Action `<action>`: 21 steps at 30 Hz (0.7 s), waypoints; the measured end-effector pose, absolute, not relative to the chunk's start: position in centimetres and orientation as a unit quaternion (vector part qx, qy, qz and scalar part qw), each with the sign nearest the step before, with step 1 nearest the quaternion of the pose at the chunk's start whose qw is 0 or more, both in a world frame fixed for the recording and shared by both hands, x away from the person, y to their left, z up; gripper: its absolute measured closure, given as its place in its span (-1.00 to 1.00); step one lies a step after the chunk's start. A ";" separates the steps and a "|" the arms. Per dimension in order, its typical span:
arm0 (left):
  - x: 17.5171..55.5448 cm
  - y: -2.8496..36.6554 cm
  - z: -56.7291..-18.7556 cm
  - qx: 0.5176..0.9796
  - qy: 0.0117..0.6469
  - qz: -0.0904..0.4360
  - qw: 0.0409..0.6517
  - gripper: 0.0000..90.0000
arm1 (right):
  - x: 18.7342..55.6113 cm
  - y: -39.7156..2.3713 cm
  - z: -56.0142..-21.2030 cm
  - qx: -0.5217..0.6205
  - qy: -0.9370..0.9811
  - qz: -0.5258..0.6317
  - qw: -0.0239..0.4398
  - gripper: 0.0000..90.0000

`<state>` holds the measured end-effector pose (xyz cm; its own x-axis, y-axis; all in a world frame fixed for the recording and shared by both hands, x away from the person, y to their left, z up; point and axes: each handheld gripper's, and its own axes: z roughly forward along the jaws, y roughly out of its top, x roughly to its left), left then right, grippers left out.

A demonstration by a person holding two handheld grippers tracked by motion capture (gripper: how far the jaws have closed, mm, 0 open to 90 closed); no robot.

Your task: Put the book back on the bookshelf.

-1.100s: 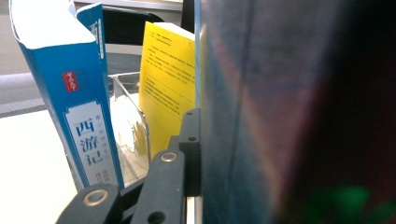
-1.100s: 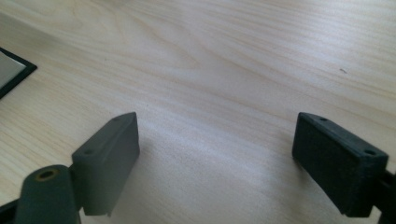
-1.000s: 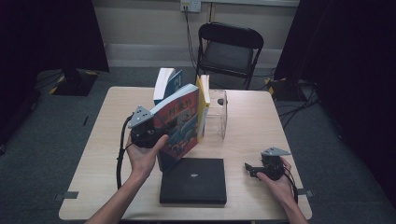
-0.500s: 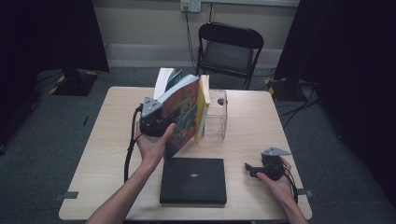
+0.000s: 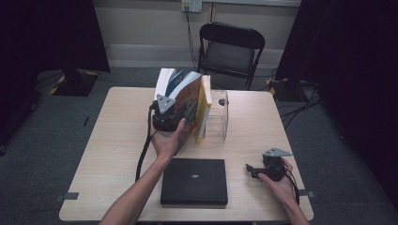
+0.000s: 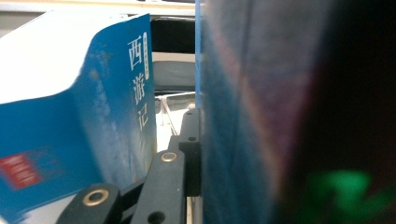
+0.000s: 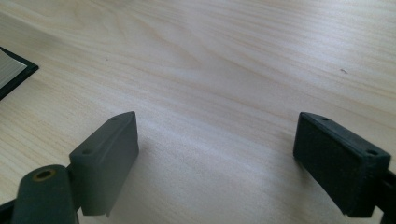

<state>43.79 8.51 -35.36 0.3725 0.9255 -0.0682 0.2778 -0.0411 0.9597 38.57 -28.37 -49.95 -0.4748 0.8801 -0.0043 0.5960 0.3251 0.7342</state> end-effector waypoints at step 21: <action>46.5 6.1 -38.2 0.613 0.488 0.345 0.517 0.65 | 38.4 -28.4 -50.0 0.463 0.791 0.345 0.204 -0.69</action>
<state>46.52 6.13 -38.24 0.2858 0.9548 -0.0817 0.2402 0.0112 0.9707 38.43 -28.41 -49.95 -0.4888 0.8724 -0.0025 0.5911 0.3333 0.7345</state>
